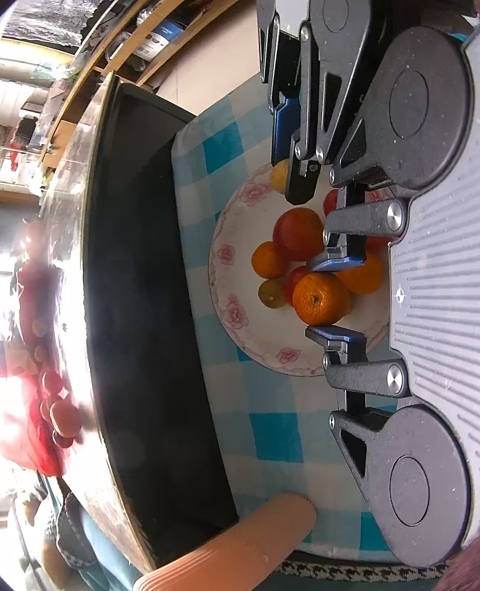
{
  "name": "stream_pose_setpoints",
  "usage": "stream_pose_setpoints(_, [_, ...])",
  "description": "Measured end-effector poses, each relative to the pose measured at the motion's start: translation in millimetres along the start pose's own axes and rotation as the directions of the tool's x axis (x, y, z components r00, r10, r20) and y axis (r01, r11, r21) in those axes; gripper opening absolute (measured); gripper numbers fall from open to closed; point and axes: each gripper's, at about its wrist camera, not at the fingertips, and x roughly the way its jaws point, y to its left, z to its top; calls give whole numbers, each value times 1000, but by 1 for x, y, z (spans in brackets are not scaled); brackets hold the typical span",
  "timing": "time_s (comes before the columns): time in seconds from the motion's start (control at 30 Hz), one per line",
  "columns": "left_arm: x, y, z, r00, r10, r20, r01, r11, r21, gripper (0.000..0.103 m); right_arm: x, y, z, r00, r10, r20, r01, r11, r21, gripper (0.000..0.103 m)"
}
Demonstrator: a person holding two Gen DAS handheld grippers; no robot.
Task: Organize fruits
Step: 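Lower both fruits into the plate and open both tools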
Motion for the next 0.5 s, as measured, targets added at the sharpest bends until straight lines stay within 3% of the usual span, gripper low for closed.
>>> stream_pose_setpoints(0.5, [12,-3,-3,999,32,-25,-31,999,13,40,12,-2,-5,999,-18,-32,18,1000,-3,41])
